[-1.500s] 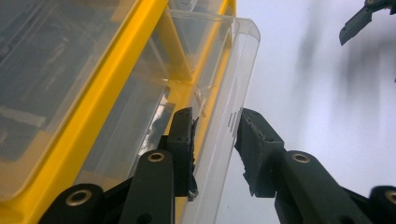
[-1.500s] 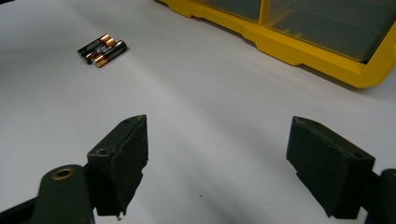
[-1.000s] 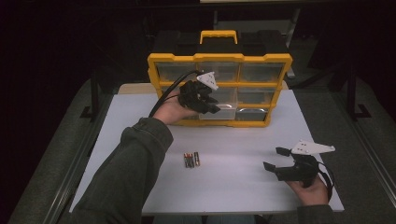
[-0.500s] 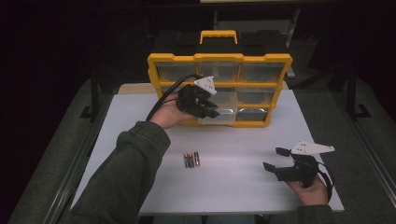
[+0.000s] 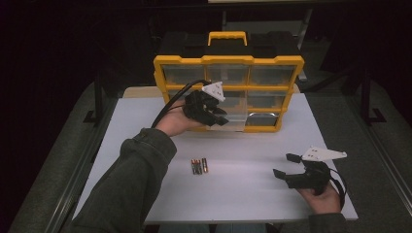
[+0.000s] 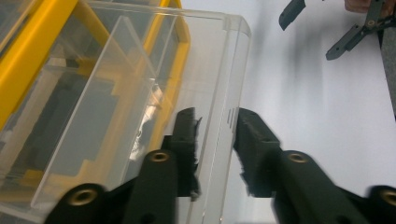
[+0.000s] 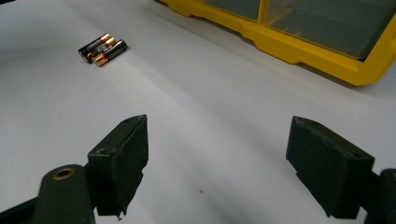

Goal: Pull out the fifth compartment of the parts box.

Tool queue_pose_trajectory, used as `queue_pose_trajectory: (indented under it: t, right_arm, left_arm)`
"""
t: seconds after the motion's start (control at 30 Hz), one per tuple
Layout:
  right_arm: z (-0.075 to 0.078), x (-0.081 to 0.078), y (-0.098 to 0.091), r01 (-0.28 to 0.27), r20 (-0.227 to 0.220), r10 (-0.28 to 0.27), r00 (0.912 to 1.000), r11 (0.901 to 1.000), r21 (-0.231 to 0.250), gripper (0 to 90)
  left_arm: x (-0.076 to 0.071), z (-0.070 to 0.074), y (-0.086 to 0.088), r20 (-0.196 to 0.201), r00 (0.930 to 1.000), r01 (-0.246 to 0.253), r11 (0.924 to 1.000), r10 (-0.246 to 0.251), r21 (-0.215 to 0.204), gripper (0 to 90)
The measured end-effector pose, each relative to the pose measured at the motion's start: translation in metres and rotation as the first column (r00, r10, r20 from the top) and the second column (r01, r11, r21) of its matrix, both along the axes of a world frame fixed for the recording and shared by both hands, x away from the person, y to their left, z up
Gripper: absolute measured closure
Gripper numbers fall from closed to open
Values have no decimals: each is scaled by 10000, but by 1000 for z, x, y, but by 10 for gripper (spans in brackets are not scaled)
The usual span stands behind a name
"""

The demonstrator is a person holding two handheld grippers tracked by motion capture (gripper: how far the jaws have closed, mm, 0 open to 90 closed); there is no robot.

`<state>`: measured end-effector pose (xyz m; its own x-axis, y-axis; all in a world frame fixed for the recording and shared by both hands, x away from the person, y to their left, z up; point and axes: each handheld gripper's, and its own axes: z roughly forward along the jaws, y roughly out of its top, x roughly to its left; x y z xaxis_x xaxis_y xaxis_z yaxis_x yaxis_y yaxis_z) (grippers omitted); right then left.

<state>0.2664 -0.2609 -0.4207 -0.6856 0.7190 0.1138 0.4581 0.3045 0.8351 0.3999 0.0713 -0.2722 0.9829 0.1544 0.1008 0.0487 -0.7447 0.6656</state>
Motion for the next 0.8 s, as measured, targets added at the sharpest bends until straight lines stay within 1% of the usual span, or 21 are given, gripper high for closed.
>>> queue_pose_trajectory:
  t: [0.1,0.17,0.27,0.37,0.57,0.63,0.67,0.73,0.77,0.8]
  right_arm:
    - [0,0,0,-5,-17,5,10000,10000,4,198]
    - [0,0,0,-24,-16,24,10000,10000,-6,199]
    - [-1,1,1,-57,-45,57,10000,10000,-8,198]
    - [-1,0,2,-62,-18,62,10000,10000,-28,199]
    - [-1,0,2,-12,26,12,10000,10000,-54,199]
    - [-1,1,2,35,-22,-35,10000,10000,1,199]
    - [-1,1,2,51,-42,-51,10000,10000,11,198]
    - [-1,1,2,85,-43,-85,10000,10000,12,197]
    - [-1,1,2,93,-46,-93,9999,10000,26,196]
    - [-2,1,2,89,-45,-89,9999,10000,5,196]
  left_arm:
    - [-2,5,3,44,10000,-5,9993,6,-361,591]
    - [-5,9,6,164,9999,32,9992,-25,-400,574]
    - [-8,14,11,178,9998,-55,9987,64,-502,566]
    - [-11,18,18,28,9997,-252,9970,255,-734,544]
    - [-21,27,39,-18,9990,-439,9925,440,-1144,522]
    - [-23,28,44,-44,9989,-462,9914,460,-1228,515]
    - [-25,28,48,-84,9987,-517,9895,511,-1349,515]
    - [-26,28,53,-147,9984,-554,9889,538,-1376,512]
    - [-28,27,55,-193,9981,-607,9874,585,-1461,509]
    - [-28,27,58,-204,9985,-539,9878,515,-1464,509]
